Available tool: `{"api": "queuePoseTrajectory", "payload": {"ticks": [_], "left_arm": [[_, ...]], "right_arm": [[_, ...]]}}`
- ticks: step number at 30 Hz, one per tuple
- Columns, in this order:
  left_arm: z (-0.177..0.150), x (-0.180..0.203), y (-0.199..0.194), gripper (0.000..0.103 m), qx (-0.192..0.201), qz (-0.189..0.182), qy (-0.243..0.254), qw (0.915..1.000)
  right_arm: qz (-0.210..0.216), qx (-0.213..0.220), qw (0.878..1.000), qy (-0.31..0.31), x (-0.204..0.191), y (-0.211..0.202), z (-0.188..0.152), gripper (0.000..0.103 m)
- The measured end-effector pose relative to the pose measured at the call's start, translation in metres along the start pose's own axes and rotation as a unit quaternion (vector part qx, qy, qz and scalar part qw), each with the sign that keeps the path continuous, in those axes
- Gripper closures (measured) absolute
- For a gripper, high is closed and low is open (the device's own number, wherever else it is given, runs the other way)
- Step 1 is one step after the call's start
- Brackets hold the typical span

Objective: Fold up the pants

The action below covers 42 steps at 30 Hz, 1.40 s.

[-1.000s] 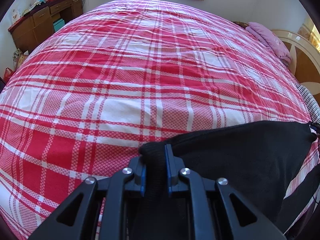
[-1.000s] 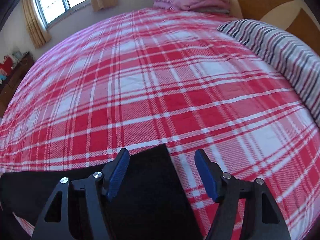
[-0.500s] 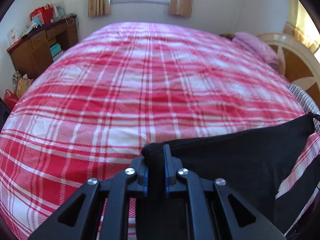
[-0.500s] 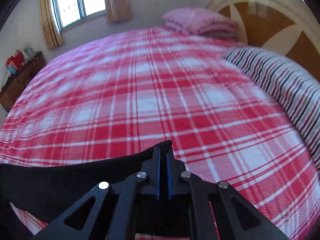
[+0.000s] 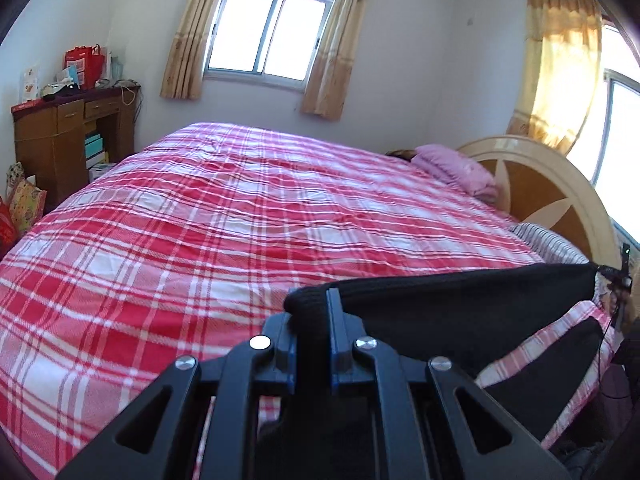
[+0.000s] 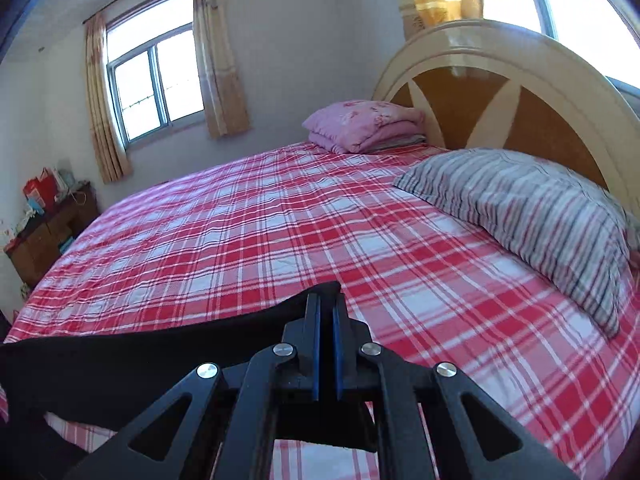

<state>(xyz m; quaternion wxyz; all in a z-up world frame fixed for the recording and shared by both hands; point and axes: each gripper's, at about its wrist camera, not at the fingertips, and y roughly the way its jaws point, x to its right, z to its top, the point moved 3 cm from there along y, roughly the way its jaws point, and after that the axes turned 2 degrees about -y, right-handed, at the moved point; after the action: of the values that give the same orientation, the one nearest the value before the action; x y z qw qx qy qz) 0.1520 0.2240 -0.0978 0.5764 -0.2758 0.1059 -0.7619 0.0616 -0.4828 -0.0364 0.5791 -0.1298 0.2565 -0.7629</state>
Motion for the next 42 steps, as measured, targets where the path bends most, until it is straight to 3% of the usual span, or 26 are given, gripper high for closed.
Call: {"api": "queuePoseTrajectory", "payload": {"ticks": [8,13,20,25,28,32,35,37,42], "left_arm": [[-0.057,0.005,-0.039,0.091,0.022,-0.057,0.027,0.9977],[-0.089,0.009,-0.051,0.09,0.003,-0.069,0.059,0.9958],[-0.125,0.001,-0.053,0.07,-0.037,-0.061,0.084,0.9939],[-0.136,-0.013,-0.066,0.041,-0.047,-0.045,0.087,0.9941],[-0.141,-0.025,-0.077,0.038,-0.057,-0.034,0.09,0.9937],[-0.146,-0.042,-0.092,0.035,-0.059,0.008,0.086,0.9945],[-0.145,-0.063,-0.103,0.035,-0.049,0.041,0.059,0.9962],[-0.143,-0.075,-0.108,0.035,-0.041,0.056,0.031,0.9971],[-0.125,-0.064,-0.101,0.035,-0.025,0.038,0.005,0.999]], "right_arm": [[-0.001,-0.017,0.999,0.051,0.04,-0.034,-0.063,0.098],[0.004,-0.025,0.998,0.061,0.051,-0.046,-0.091,0.098],[0.005,-0.048,0.997,0.057,0.059,-0.056,-0.122,0.098],[0.014,-0.07,0.995,0.07,0.072,-0.063,-0.137,0.091],[-0.004,-0.069,0.995,0.071,0.078,-0.072,-0.141,0.091],[-0.031,-0.055,0.995,0.08,0.085,-0.092,-0.142,0.091],[-0.024,-0.037,0.996,0.076,0.071,-0.106,-0.139,0.085],[-0.008,-0.028,0.997,0.067,0.053,-0.113,-0.136,0.058],[0.039,-0.026,0.999,-0.021,-0.033,-0.117,-0.123,0.057]]}}
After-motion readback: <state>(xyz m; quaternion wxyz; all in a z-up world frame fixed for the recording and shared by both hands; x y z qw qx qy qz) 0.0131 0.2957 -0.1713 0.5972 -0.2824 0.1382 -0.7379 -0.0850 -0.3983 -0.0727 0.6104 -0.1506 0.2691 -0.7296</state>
